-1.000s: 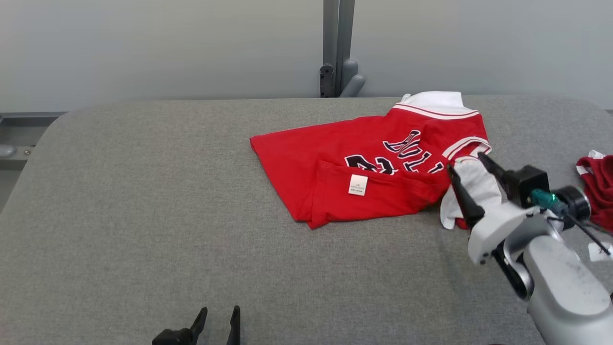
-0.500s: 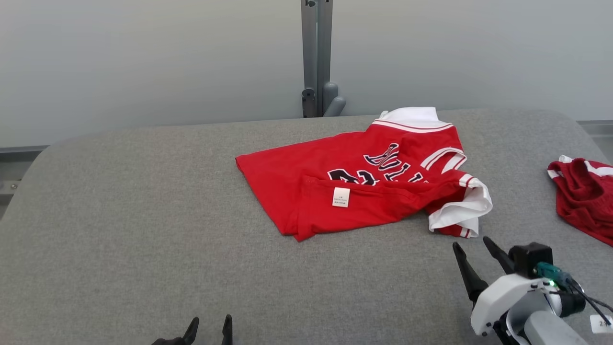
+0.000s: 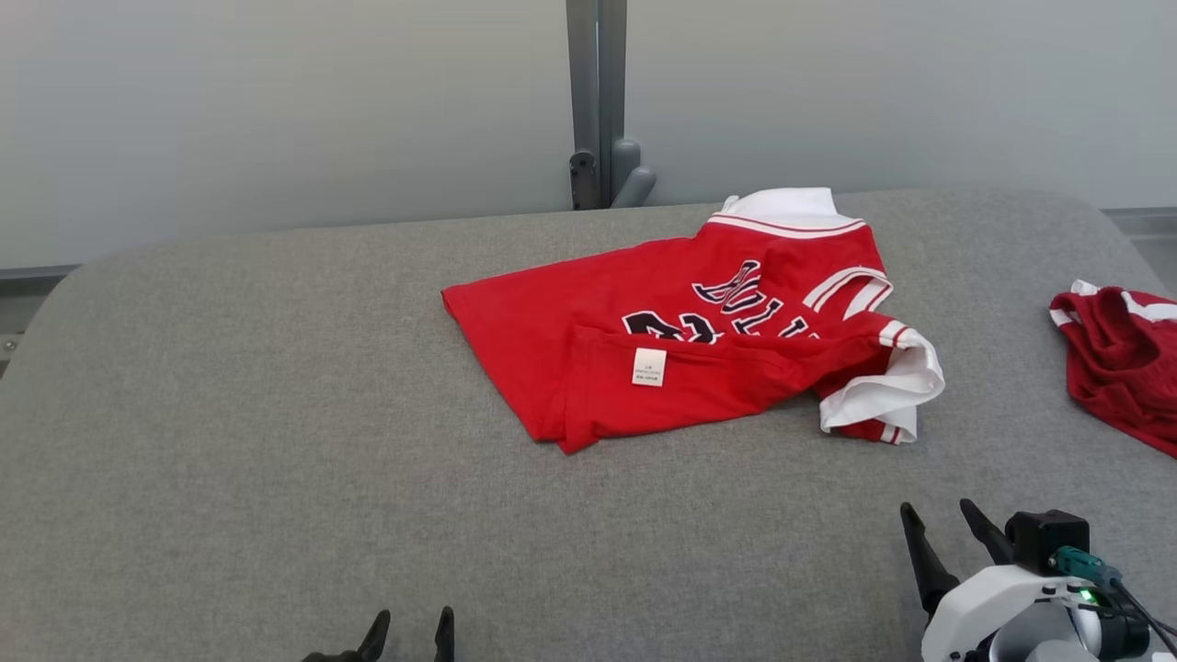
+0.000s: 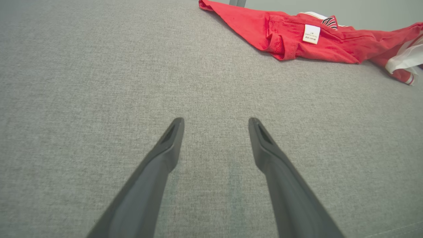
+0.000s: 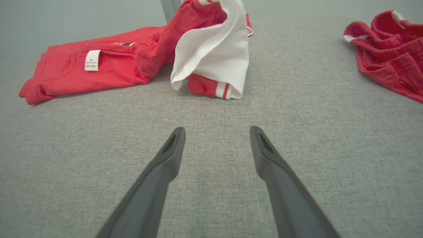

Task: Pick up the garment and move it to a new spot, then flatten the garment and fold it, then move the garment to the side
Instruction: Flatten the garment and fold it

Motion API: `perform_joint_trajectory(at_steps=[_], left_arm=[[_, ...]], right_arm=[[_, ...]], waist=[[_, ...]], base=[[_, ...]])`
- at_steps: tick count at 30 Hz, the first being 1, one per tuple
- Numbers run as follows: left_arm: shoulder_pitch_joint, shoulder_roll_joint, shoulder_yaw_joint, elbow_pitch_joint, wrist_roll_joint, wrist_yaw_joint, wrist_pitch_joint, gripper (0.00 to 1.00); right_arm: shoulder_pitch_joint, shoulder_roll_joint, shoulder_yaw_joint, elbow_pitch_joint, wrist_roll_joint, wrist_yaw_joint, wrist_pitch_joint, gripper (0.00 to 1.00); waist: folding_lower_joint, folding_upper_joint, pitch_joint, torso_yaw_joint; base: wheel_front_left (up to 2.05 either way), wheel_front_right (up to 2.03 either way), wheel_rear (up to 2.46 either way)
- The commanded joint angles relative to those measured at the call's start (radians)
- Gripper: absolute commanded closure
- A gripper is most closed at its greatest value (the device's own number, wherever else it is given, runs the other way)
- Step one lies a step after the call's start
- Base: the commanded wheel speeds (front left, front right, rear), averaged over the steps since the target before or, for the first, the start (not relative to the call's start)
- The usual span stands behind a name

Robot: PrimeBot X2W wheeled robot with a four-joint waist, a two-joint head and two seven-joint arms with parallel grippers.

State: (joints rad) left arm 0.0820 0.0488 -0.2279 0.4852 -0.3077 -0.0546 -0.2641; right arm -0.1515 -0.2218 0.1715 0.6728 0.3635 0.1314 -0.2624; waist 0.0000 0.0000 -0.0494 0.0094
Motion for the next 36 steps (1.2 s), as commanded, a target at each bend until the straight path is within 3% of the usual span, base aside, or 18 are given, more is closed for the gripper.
perform_joint_trajectory(at_steps=[1, 13, 27, 29, 30, 31, 36], left_arm=[[-0.008, 0.004, -0.002, -0.004, 0.005, -0.006, 0.000, 0.00], [-0.056, 0.004, -0.014, 0.008, 0.015, -0.015, 0.000, 0.00], [-0.095, 0.004, -0.019, 0.009, 0.007, -0.015, 0.000, 0.00], [-0.098, 0.004, -0.018, 0.007, 0.004, -0.014, 0.000, 0.00], [-0.098, 0.004, -0.019, 0.006, 0.005, -0.013, 0.000, 0.00], [-0.097, 0.004, -0.020, 0.004, 0.004, -0.012, 0.000, 0.00], [-0.105, 0.004, -0.025, 0.000, -0.004, -0.010, 0.000, 0.00]], right_arm=[[-0.012, 0.009, -0.017, -0.004, -0.016, -0.002, -0.003, 0.00], [-0.110, 0.096, -0.074, 0.022, -0.011, -0.002, -0.003, 0.00], [-0.222, 0.120, -0.178, 0.099, -0.027, -0.001, -0.003, 0.00], [-0.230, 0.124, -0.191, 0.103, -0.025, -0.001, -0.003, 0.21], [-0.231, 0.127, -0.201, 0.105, -0.024, -0.001, -0.003, 0.43], [-0.233, 0.129, -0.210, 0.109, -0.024, -0.002, -0.003, 0.56], [-0.246, 0.134, -0.241, 0.107, -0.046, -0.001, -0.003, 0.89]], waist=[[0.0000, 0.0000, 0.025, 0.008], [0.0000, 0.0000, 0.097, 0.045], [0.0000, 0.0000, 0.165, 0.091], [0.0000, 0.0000, 0.172, 0.095], [0.0000, 0.0000, 0.175, 0.096], [0.0000, 0.0000, 0.178, 0.097], [0.0000, 0.0000, 0.193, 0.098]], base=[[0.00, 0.00, 0.00], [0.00, 0.00, 0.00], [0.00, 0.00, 0.00], [0.00, 0.00, 0.00], [0.00, 0.00, 0.00], [0.00, 0.00, 0.00], [0.00, 0.00, 0.00]])
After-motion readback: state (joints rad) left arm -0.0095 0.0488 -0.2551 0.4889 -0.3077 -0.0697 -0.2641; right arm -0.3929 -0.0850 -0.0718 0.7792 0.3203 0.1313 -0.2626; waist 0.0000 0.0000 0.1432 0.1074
